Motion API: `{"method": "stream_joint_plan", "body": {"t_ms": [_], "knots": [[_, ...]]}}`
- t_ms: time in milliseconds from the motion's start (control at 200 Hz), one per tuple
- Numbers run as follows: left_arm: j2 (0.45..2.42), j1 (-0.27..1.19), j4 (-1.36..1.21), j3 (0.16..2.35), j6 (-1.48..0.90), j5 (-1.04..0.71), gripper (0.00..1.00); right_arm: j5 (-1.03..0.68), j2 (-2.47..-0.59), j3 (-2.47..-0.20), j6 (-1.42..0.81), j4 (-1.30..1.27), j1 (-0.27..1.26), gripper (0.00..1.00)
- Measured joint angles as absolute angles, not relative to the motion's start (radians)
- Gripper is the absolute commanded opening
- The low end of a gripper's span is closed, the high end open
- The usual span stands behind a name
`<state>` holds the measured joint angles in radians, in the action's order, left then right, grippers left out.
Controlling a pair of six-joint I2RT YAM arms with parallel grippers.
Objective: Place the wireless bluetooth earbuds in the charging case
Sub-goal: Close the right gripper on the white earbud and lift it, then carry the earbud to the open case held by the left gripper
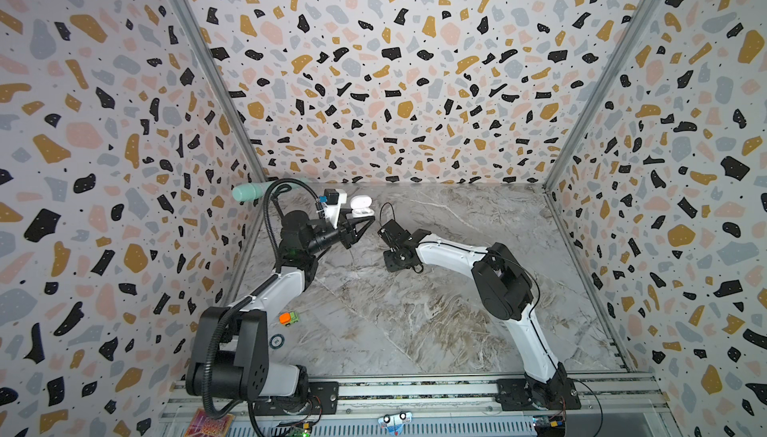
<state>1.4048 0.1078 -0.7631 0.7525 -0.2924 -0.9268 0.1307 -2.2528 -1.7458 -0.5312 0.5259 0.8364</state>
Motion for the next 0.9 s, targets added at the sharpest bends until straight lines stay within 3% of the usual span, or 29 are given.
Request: {"method": "stream_joint_plan", "body": {"t_ms": [345, 731, 896], "knots": [[1.405, 0.108, -0.764, 0.752, -0.293, -0.927, 0.12, 0.135, -2.258, -1.759, -0.519, 0.558, 0.837, 0.32], [1.405, 0.108, -0.764, 0.752, -0.293, -0.927, 0.12, 0.136, -2.264, -1.772, -0.511, 0.572, 0.838, 0.15], [1.405, 0.111, -0.764, 0.752, -0.292, -0.927, 0.13, 0.139, -2.264, -1.773, -0.508, 0.574, 0.838, 0.13]]}}
